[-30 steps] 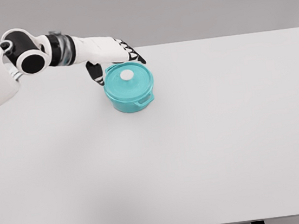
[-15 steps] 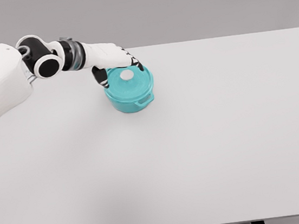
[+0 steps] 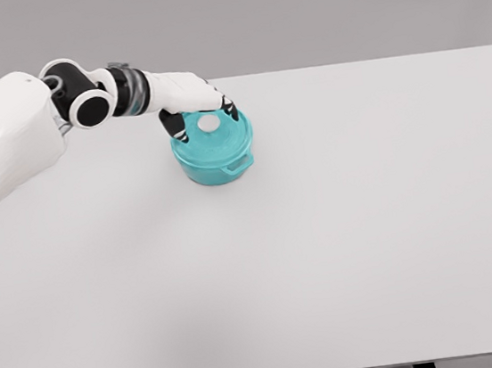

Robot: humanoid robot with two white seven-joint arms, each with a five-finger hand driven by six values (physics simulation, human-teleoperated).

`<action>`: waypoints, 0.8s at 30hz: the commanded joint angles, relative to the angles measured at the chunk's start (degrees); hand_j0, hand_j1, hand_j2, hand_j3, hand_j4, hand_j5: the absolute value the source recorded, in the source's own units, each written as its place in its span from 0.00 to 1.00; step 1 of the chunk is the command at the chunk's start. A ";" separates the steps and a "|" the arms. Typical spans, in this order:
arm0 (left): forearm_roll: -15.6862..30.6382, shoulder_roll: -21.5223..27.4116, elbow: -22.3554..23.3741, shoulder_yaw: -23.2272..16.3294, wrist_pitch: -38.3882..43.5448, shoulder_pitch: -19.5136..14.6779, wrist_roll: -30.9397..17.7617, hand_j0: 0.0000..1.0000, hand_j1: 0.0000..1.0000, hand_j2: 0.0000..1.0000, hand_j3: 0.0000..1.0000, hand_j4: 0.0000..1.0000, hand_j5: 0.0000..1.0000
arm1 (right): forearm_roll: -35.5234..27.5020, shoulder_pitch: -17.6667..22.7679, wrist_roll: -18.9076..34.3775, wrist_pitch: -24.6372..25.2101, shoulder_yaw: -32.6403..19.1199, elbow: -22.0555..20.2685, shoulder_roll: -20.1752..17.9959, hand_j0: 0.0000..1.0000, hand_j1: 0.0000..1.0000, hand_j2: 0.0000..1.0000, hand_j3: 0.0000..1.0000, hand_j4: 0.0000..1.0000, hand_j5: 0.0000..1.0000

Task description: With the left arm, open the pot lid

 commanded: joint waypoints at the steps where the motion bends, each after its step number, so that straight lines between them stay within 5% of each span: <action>1: -0.57 -0.67 1.24 -0.01 0.05 0.00 0.04 0.84 0.84 0.84 0.84 0.84 0.84 | -0.01 0.09 0.00 -0.06 0.02 0.01 -0.01 1.00 1.00 1.00 1.00 1.00 1.00; 14: -1.27 -1.63 2.03 -0.01 0.05 0.18 0.04 0.79 0.79 0.79 0.79 0.79 0.79 | -0.01 0.09 0.08 0.02 0.02 0.01 -0.01 1.00 1.00 1.00 1.00 1.00 1.00; 24: -1.27 -1.63 2.03 -0.01 -0.03 0.18 0.04 0.58 0.58 0.58 0.58 0.58 0.58 | -0.01 0.00 0.00 -0.06 0.02 0.01 -0.01 1.00 1.00 1.00 1.00 1.00 1.00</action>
